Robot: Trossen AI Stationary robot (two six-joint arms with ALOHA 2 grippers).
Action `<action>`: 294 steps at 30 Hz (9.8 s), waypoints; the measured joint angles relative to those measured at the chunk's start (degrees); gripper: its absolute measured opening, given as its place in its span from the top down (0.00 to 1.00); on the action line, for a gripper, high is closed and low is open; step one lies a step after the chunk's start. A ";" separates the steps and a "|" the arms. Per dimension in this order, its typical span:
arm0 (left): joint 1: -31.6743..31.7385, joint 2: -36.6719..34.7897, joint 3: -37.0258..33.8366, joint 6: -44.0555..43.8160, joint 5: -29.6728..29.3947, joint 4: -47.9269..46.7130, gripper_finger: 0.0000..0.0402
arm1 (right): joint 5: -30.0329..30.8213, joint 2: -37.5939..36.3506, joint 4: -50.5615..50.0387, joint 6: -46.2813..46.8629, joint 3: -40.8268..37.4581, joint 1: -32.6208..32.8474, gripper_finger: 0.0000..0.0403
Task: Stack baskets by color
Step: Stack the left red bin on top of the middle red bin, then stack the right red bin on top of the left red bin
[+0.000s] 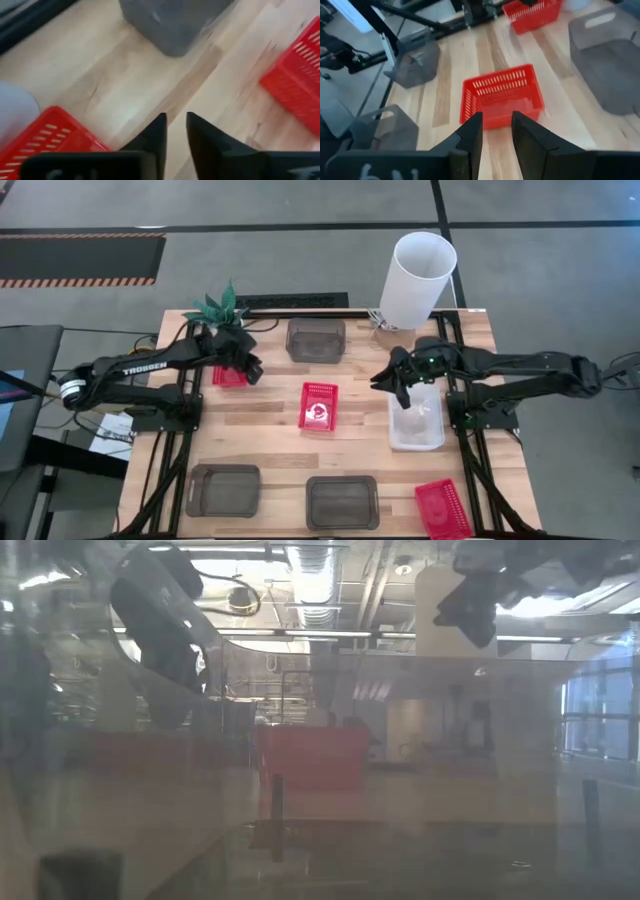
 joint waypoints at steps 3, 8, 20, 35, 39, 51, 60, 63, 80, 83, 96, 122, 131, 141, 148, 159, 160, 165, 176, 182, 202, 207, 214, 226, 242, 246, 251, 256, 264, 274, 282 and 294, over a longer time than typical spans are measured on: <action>0.58 2.72 0.25 -0.34 -0.09 -1.14 0.70 | -0.06 1.31 -0.45 -0.34 0.00 0.00 0.70; 1.14 7.69 5.39 -2.51 -6.28 -10.26 0.53 | -0.19 2.29 -1.34 -1.49 0.00 0.00 0.70; -2.62 8.77 5.84 -18.08 -20.25 -15.83 0.51 | -1.35 2.07 -2.47 -4.41 0.00 -0.09 0.70; -6.61 8.77 -0.77 -28.49 -22.01 -8.66 0.53 | -7.36 2.07 -3.54 -8.11 0.00 -5.08 0.70; -8.41 8.77 -3.87 -30.21 -19.96 -5.56 0.53 | -7.57 2.07 -3.79 -8.13 0.00 -5.82 0.70; -12.93 8.77 -6.39 -35.10 -18.99 -5.54 0.76 | -11.92 2.07 -4.84 -10.88 0.02 -9.39 0.69; -17.19 8.77 -4.41 -34.03 -16.19 -5.59 0.99 | -12.02 2.07 -4.83 -10.95 0.02 -9.57 0.70; -21.39 8.77 -0.96 -34.02 -14.10 -6.32 1.00 | -12.00 2.07 -4.91 -11.12 0.02 -9.62 0.70; -43.59 8.75 15.76 -41.99 -26.56 -1.31 1.00 | -11.95 2.07 -5.05 -12.61 0.02 -9.62 0.70; -45.33 9.48 15.78 -47.38 -28.35 2.81 1.00 | -11.93 2.07 -5.44 -12.61 0.02 -9.62 0.70; -46.08 26.37 33.56 -64.30 -30.59 3.22 1.00 | -11.69 -0.33 -12.58 -13.05 0.11 -9.07 0.70; -43.14 60.59 72.43 -80.53 -27.75 -37.27 1.00 | -11.26 -6.48 -15.55 -9.94 0.04 -3.69 0.70; -43.14 60.59 72.30 -82.36 -29.09 -39.55 1.00 | -11.26 -6.41 -15.58 -9.94 0.04 -2.38 0.70; -43.14 60.59 72.30 -82.06 -29.09 -39.25 0.99 | -11.26 -6.41 -15.69 -9.94 0.04 -2.40 0.70; -43.07 60.58 72.30 -81.94 -29.39 -39.25 0.90 | -11.26 -6.41 -15.76 -9.92 0.04 -2.40 0.70; -42.13 62.28 72.86 -77.64 -27.89 -38.77 0.67 | -11.28 -6.41 -15.82 -9.90 0.04 -2.40 0.70; -41.87 62.15 73.52 -76.07 -27.44 -39.28 0.66 | -11.28 -6.41 -15.79 -9.91 0.04 -2.40 0.70; -40.94 61.55 76.24 -70.68 -26.38 -38.87 0.59 | -11.28 -6.34 -15.76 -9.92 0.04 -2.40 0.70; -40.40 63.43 73.75 -71.74 -24.45 -37.22 0.57 | -11.28 -6.34 -15.73 -10.23 0.04 -2.40 0.70; -40.36 64.31 73.77 -71.17 -24.26 -36.46 0.62 | -11.29 -6.32 -15.80 -10.25 0.04 -2.41 0.70; -40.04 65.12 73.81 -73.93 -25.09 -33.67 1.00 | -11.41 -6.32 -15.80 -10.29 0.04 -2.40 0.70; -40.04 65.09 73.81 -74.76 -26.17 -34.27 1.00 | -11.43 -6.32 -15.80 -10.31 0.04 -2.40 0.70; -40.06 65.52 73.93 -76.59 -26.22 -34.21 1.00 | -11.45 -6.32 -15.80 -10.32 0.04 -2.42 0.70; -40.04 68.67 73.92 -75.38 -25.86 -31.52 0.98 | -11.78 -6.34 -16.00 -10.44 0.04 -1.37 0.70; -39.45 67.80 75.51 -67.33 -27.28 -30.73 0.46 | -11.41 -6.34 -15.32 -10.38 0.02 -0.07 0.70; -39.74 65.54 79.13 -57.67 -33.00 -32.69 0.38 | -11.39 -6.32 -15.29 -7.57 0.02 -0.01 0.70; -42.14 63.90 82.35 -40.97 -44.25 -35.99 0.36 | -7.41 -6.33 -15.32 -1.02 0.02 1.82 0.70; -45.50 62.18 80.96 -35.13 -56.38 -42.98 0.37 | -1.98 -5.26 -16.17 5.15 1.92 7.42 0.70; -46.68 56.61 74.52 -28.97 -55.71 -53.02 0.38 | 10.13 1.15 -22.03 15.46 8.81 24.02 0.70; -44.94 30.46 39.24 -3.00 -35.63 -12.80 0.38 | 15.66 10.39 -24.82 48.40 10.64 48.32 0.70; -44.09 16.33 16.47 13.21 -12.44 33.93 0.38 | 18.11 18.74 -25.00 87.34 10.60 65.53 0.70; -42.05 16.33 14.34 20.00 -2.76 36.36 0.38 | 14.92 23.25 -33.34 110.51 13.97 73.97 0.70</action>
